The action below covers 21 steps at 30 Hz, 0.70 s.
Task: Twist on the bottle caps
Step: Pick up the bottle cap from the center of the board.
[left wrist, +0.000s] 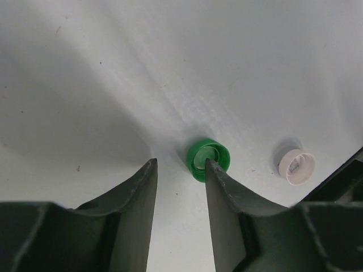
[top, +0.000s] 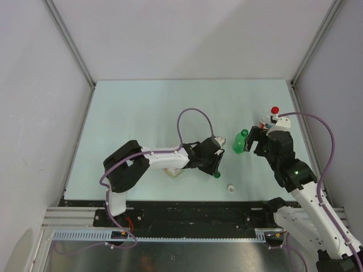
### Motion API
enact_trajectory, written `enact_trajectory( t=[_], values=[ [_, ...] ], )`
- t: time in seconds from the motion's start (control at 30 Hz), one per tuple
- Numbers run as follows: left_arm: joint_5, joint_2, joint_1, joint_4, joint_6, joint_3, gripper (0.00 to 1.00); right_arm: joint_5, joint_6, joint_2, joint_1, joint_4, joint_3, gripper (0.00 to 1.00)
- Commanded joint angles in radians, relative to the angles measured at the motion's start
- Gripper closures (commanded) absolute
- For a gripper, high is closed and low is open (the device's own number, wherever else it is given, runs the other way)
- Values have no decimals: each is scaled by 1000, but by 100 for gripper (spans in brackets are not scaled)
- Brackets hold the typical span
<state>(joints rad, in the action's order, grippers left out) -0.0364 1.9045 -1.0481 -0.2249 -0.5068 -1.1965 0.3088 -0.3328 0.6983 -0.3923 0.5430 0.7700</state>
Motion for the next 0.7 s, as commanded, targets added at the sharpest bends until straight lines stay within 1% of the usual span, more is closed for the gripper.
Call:
enact_trajectory(
  t=[0.0,0.27,0.37,0.53,0.63,0.67],
  values=[
    [26,12,-14,-22,-26,-50,59,23,2,-27,13,-2,-11,6],
    [15,45,-39,-34,-23,-74,65,21,3,-39,26,2,-16,5],
    [23,67,-43,-47,-28,-97,69,18,-2,-45,28,4,-19,5],
    [48,88,-44,-71,-27,-119,84,8,-3,-68,30,12,-20,5],
    [64,89,-44,-75,-22,-123,95,-8,-4,-83,32,15,-20,5],
    [66,88,-44,-76,-17,-124,98,-20,-4,-87,32,16,-20,5]
  ],
)
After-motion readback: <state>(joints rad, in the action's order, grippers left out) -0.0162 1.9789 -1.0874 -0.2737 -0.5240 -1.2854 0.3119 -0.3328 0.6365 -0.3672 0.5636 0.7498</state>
